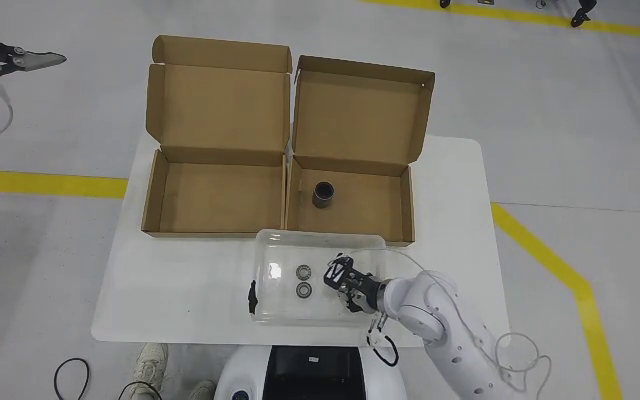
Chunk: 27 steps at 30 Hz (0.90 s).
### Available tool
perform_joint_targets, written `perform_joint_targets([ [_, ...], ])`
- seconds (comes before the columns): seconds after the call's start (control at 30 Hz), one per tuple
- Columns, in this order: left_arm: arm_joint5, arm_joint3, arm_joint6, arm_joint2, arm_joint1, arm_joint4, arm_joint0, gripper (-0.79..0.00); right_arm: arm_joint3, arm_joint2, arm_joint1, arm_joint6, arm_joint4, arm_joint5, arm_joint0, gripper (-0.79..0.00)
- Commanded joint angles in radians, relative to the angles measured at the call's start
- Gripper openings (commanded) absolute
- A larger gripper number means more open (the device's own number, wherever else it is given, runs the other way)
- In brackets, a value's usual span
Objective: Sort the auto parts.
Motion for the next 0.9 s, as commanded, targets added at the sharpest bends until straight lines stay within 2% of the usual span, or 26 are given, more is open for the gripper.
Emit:
perform_joint_targets([
  [0.0,0.0,0.0,0.0,0.0,0.0,0.0,0.0,0.0,-0.007,-0.001,0.002,-0.011,0.009,-0.01,0.0,-0.785],
  [0.2,0.0,0.0,0.0,0.0,0.0,0.0,0.0,0.0,-0.068,0.033,0.014,-0.085,0.045,-0.059,-0.023,-0.785],
  [0.4,0.0,0.0,0.0,0.0,0.0,0.0,0.0,0.0,-0.144,0.092,0.028,-0.224,0.106,-0.13,-0.039,-0.785],
  [0.87,0.0,0.0,0.0,0.0,0.0,0.0,0.0,0.0,-0.232,0.185,0.039,-0.417,0.397,-0.27,0.087,-0.785],
])
